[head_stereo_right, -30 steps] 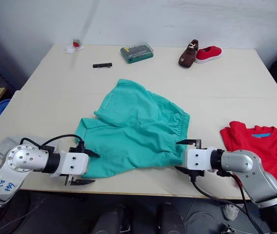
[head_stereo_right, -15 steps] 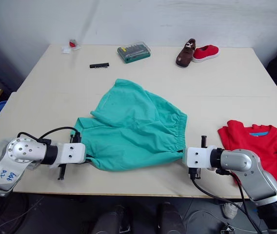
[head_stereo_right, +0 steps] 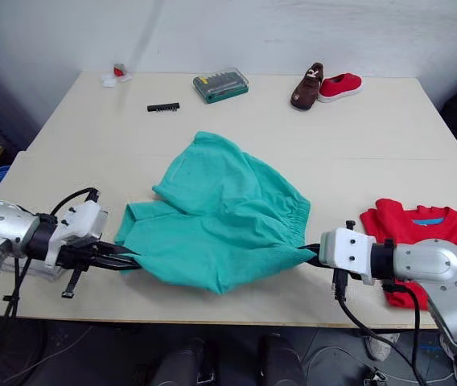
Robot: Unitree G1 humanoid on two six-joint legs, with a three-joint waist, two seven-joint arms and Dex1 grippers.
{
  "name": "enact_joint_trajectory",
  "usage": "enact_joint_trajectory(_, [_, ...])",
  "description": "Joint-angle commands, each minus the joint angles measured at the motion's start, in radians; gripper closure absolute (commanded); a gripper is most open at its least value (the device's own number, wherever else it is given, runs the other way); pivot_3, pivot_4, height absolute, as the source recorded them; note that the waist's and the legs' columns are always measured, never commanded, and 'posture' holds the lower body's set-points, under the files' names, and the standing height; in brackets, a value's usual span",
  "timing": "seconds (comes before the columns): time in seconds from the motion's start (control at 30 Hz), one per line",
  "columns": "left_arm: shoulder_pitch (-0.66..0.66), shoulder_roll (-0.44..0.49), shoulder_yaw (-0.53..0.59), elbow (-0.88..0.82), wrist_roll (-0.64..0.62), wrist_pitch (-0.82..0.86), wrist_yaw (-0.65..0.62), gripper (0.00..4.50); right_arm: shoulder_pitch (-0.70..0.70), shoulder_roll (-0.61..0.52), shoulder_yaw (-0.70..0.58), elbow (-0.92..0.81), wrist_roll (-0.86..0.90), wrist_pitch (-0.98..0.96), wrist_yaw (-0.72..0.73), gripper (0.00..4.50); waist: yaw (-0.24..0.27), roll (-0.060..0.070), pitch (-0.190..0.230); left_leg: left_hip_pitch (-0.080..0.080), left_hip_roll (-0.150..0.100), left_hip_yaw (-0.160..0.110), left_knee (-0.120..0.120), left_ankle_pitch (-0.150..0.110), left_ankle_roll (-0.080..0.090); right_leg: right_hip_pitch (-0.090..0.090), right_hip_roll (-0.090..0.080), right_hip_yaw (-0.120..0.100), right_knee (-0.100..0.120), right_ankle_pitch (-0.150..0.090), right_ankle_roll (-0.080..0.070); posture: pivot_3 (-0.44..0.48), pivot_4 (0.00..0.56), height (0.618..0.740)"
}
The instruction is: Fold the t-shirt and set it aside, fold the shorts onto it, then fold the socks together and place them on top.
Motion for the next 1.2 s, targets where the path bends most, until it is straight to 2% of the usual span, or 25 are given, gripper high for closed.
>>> enact_joint_trajectory(0.03, [0.057, 0.061, -0.031, -0.008, 0.073, -0.109, -0.064, 4.49, 0.104, -0.059, -0.098, -0.124, 0.164, 0.129, 0.083, 4.5, 0.001, 0.0, 0.0, 0.0, 0.0, 0.0, -0.001, 0.0, 0.0, 0.0, 0.0, 0.0, -0.001, 0.0, -0.001, 0.0, 0.15, 0.74])
enact_joint_trajectory(0.13, [0.068, 0.077, -0.05, 0.014, 0.094, -0.145, -0.083, 4.49, 0.159, -0.076, -0.121, -0.156, 0.192, 0.165, 0.097, 4.5, 0.0, 0.0, 0.0, 0.0, 0.0, 0.0, -0.004, 0.0, 0.0, 0.0, 0.0, 0.0, -0.003, -0.001, -0.001, 0.0, 0.15, 0.74])
enact_joint_trajectory(0.23, [-0.028, 0.045, -0.124, 0.072, 0.136, -0.157, -0.091, 4.49, 0.101, -0.044, -0.098, -0.107, 0.205, 0.187, 0.06, 4.5, 0.001, -0.001, 0.0, 0.0, 0.0, 0.0, -0.003, -0.002, 0.003, 0.0, 0.0, 0.0, -0.003, -0.001, -0.001, 0.0, 0.15, 0.74])
enact_joint_trajectory(0.27, [-0.07, 0.018, -0.158, 0.1, 0.161, -0.178, -0.091, 4.49, 0.059, -0.024, -0.072, -0.069, 0.181, 0.165, 0.047, 4.5, 0.001, -0.001, 0.0, 0.0, 0.0, 0.0, -0.003, -0.002, 0.003, 0.0, 0.0, 0.0, -0.003, 0.0, -0.001, 0.0, 0.15, 0.74])
enact_joint_trajectory(0.33, [-0.263, -0.146, -0.239, 0.25, 0.273, -0.285, 0.017, 4.49, -0.138, 0.036, 0.041, 0.125, -0.032, 0.022, -0.055, 4.5, 0.002, -0.001, -0.001, 0.001, -0.001, 0.0, -0.003, -0.003, 0.0, 0.001, 0.0, 0.0, -0.003, 0.001, -0.002, 0.0, 0.15, 0.74])
enact_joint_trajectory(0.37, [-0.391, -0.25, -0.257, 0.37, 0.344, -0.38, 0.123, 4.49, -0.26, 0.06, 0.093, 0.244, -0.156, -0.054, -0.126, 4.5, 0.005, -0.001, 0.0, 0.003, -0.001, 0.0, -0.002, -0.003, 0.0, 0.003, 0.0, 0.0, -0.004, 0.003, -0.002, 0.0, 0.15, 0.74])
enact_joint_trajectory(0.43, [-0.706, -0.443, -0.221, 0.687, 0.488, -0.588, 0.506, 4.49, -0.54, 0.103, 0.143, 0.491, -0.378, -0.187, -0.352, 4.5, 0.013, -0.003, 0.003, -0.004, -0.002, 0.001, 0.0, 0.002, 0.003, -0.001, -0.001, -0.001, -0.007, 0.009, -0.003, 0.0, 0.15, 0.74])
enact_joint_trajectory(0.47, [-0.872, -0.489, -0.151, 0.825, 0.526, -0.718, 0.734, 4.49, -0.7, 0.11, 0.12, 0.595, -0.468, -0.26, -0.525, 4.5, 0.013, -0.004, 0.008, -0.008, -0.003, 0.001, 0.005, 0.004, 0.004, -0.004, 0.0, -0.002, -0.006, 0.014, 0.001, 0.0, 0.15, 0.74])
enact_joint_trajectory(0.5, [-0.981, -0.512, -0.104, 0.923, 0.549, -0.811, 0.883, 4.49, -0.807, 0.115, 0.101, 0.668, -0.526, -0.317, -0.642, 4.5, 0.007, -0.006, 0.011, -0.024, -0.001, 0.001, 0.01, 0.009, 0.002, -0.018, 0.0, -0.002, -0.006, 0.02, 0.002, 0.0, 0.15, 0.74])
enact_joint_trajectory(0.53, [-1.053, -0.494, -0.089, 0.983, 0.602, -0.924, 1.011, 4.49, -0.887, 0.096, 0.08, 0.71, -0.596, -0.394, -0.764, 4.5, 0.0, -0.006, 0.013, -0.041, -0.003, 0.002, 0.011, 0.017, 0.008, -0.034, -0.001, 0.0, -0.004, 0.025, 0.005, 0.0, 0.15, 0.74])
enact_joint_trajectory(0.57, [-1.099, -0.472, -0.089, 1.027, 0.653, -1.027, 1.101, 4.49, -0.934, 0.075, 0.064, 0.731, -0.643, -0.464, -0.838, 4.5, -0.008, -0.006, 0.012, -0.058, -0.005, 0.005, 0.013, 0.024, 0.009, -0.054, -0.003, 0.003, 0.006, 0.027, 0.007, 0.0, 0.15, 0.74])
enact_joint_trajectory(0.6, [-1.118, -0.445, -0.077, 1.044, 0.67, -1.108, 1.136, 4.49, -0.952, 0.043, 0.038, 0.721, -0.673, -0.538, -0.884, 4.5, -0.013, -0.005, 0.011, -0.067, -0.008, 0.011, 0.01, 0.024, 0.008, -0.07, -0.006, 0.003, 0.011, 0.027, 0.008, 0.0, 0.15, 0.74])
enact_joint_trajectory(0.67, [-1.118, -0.396, -0.053, 1.049, 0.675, -1.222, 1.155, 4.49, -0.918, -0.015, 0.002, 0.687, -0.691, -0.643, -0.895, 4.5, -0.016, -0.003, 0.008, -0.061, -0.012, 0.007, -0.004, 0.019, 0.004, -0.079, -0.011, -0.014, 0.019, 0.026, 0.007, 0.0, 0.15, 0.74])
enact_joint_trajectory(0.7, [-1.098, -0.378, -0.042, 1.036, 0.67, -1.252, 1.154, 4.49, -0.87, -0.033, -0.017, 0.666, -0.682, -0.679, -0.883, 4.5, -0.016, -0.002, 0.007, -0.053, -0.013, 0.006, -0.01, 0.019, 0.005, -0.077, -0.015, -0.025, 0.02, 0.026, 0.007, 0.0, 0.15, 0.74])
enact_joint_trajectory(0.73, [-1.068, -0.366, -0.037, 1.02, 0.661, -1.272, 1.143, 4.49, -0.815, -0.042, -0.027, 0.644, -0.668, -0.692, -0.86, 4.5, -0.018, -0.002, 0.007, -0.042, -0.015, 0.006, -0.008, 0.018, 0.006, -0.064, -0.017, -0.041, 0.02, 0.026, 0.007, 0.0, 0.15, 0.74])
enact_joint_trajectory(0.8, [-0.978, -0.347, -0.043, 0.975, 0.63, -1.282, 1.075, 4.49, -0.685, -0.035, -0.051, 0.58, -0.634, -0.691, -0.82, 4.5, -0.023, -0.003, 0.006, -0.027, -0.011, 0.006, -0.009, 0.012, 0.014, -0.046, -0.017, -0.059, 0.015, 0.026, 0.007, 0.0, 0.15, 0.74])
enact_joint_trajectory(0.87, [-0.897, -0.34, -0.045, 0.93, 0.589, -1.257, 1.011, 4.49, -0.58, -0.015, -0.057, 0.515, -0.599, -0.652, -0.778, 4.5, -0.024, -0.002, 0.007, -0.023, -0.001, 0.006, -0.011, 0.001, 0.01, -0.044, -0.014, -0.064, 0.013, 0.025, 0.008, 0.0, 0.15, 0.74])
enact_joint_trajectory(0.97, [-0.757, -0.341, -0.05, 0.844, 0.537, -1.198, 0.921, 4.49, -0.401, 0.04, -0.024, 0.405, -0.578, -0.587, -0.713, 4.5, -0.023, -0.002, 0.007, -0.037, -0.004, 0.009, -0.002, -0.004, 0.007, -0.048, -0.012, -0.077, 0.001, 0.025, 0.008, 0.0, 0.15, 0.74])
enact_joint_trajectory(1.1, [-0.608, -0.341, -0.079, 0.744, 0.506, -1.131, 0.811, 4.49, -0.24, 0.112, 0.043, 0.321, -0.579, -0.531, -0.656, 4.5, -0.021, -0.001, 0.009, -0.037, -0.007, 0.01, 0.013, -0.001, 0.019, -0.03, -0.016, -0.078, -0.012, 0.026, 0.007, 0.0, 0.15, 0.74])
enact_joint_trajectory(1.2, [-0.495, -0.332, -0.084, 0.654, 0.475, -1.063, 0.741, 4.49, -0.156, 0.15, 0.081, 0.279, -0.562, -0.486, -0.605, 4.5, -0.021, 0.001, 0.01, -0.018, -0.009, 0.009, 0.011, 0.001, 0.025, -0.009, -0.019, -0.077, -0.025, 0.036, 0.008, 0.0, 0.15, 0.74])
